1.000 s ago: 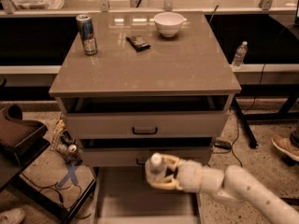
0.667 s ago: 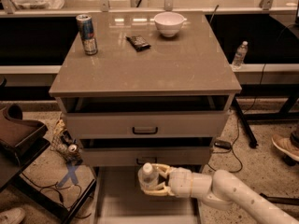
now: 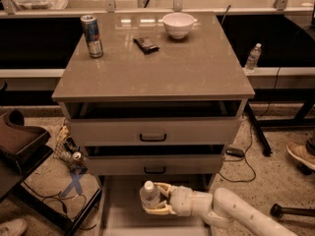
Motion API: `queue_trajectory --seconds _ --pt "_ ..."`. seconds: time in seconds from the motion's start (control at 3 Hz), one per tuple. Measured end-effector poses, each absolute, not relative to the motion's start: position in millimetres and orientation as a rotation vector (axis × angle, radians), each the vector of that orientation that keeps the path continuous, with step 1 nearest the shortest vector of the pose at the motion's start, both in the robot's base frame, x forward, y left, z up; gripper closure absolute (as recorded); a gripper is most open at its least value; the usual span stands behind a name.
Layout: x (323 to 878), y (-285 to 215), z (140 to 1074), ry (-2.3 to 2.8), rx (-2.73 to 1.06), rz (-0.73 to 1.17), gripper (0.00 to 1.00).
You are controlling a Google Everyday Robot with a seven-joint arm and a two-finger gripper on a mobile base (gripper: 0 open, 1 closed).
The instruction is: Place blue plastic bottle into bottom drawer
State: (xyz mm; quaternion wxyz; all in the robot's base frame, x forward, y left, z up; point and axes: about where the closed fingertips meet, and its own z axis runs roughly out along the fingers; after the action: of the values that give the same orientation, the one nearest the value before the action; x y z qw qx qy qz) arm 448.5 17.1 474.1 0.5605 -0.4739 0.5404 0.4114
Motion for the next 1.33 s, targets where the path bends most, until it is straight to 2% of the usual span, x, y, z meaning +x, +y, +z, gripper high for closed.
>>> queue_trajectory --seconds 0.33,0.67,1.33 --pt "455 34 444 1.275 -1.098 1.02 1.0" --pt "470 65 367 1.31 -1.101 1.1 1.0" --pt "497 105 259 1.331 -1.16 1.109 1.0"
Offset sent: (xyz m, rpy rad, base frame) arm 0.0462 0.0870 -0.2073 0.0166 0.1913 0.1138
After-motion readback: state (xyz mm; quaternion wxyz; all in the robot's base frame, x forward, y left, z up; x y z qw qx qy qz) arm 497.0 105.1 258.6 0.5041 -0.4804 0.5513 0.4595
